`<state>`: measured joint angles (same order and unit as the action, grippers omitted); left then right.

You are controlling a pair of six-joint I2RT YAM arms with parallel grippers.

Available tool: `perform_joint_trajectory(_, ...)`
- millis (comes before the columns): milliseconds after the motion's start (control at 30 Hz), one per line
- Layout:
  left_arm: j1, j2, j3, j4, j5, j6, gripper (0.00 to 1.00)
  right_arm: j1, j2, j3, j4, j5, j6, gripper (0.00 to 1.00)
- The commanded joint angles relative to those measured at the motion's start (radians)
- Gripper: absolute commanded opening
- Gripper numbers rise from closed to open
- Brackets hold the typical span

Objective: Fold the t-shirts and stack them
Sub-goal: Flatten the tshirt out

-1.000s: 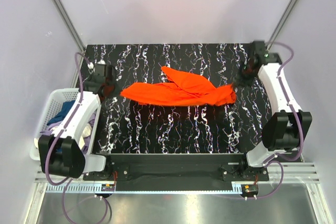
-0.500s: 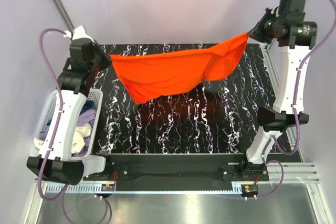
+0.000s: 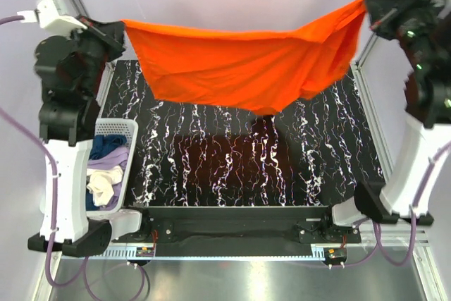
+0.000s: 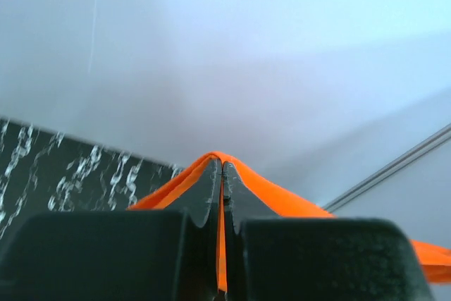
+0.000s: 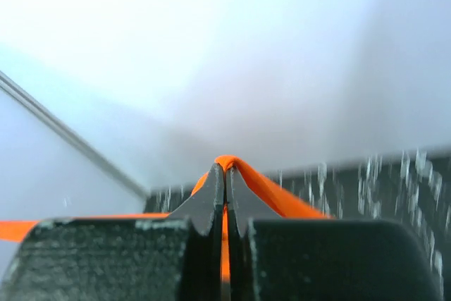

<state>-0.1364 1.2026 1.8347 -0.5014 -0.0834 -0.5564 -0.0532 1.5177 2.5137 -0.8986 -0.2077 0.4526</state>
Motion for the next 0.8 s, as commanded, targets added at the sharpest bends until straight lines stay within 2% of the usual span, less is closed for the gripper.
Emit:
perform_joint_trajectory(0, 0.006, -0.06, 0.089, 0.106, -0.021, 0.023, 0.0, -0.007, -0.129, -0.015, 0.306, 0.128, -0.06, 0.0)
perform_joint_trajectory(167, 0.006, -0.04, 0.113, 0.136, -0.058, 0.055, 0.0, -0.007, -0.146, -0.036, 0.456, 0.156, -0.08, 0.0)
perform_joint_trajectory(267, 0.006, 0.003, 0.141, 0.165, -0.072, 0.053, 0.0, -0.005, -0.116, -0.075, 0.492, 0.152, -0.092, 0.0)
perform_joint_trajectory(533, 0.008, 0.21, 0.199, 0.262, -0.055, 0.036, 0.0, -0.005, 0.001, -0.142, 0.555, 0.136, -0.132, 0.0)
perform_joint_trajectory(767, 0.018, 0.388, 0.366, 0.274, -0.018, 0.036, 0.0, -0.007, 0.108, -0.104, 0.609, 0.114, -0.132, 0.0)
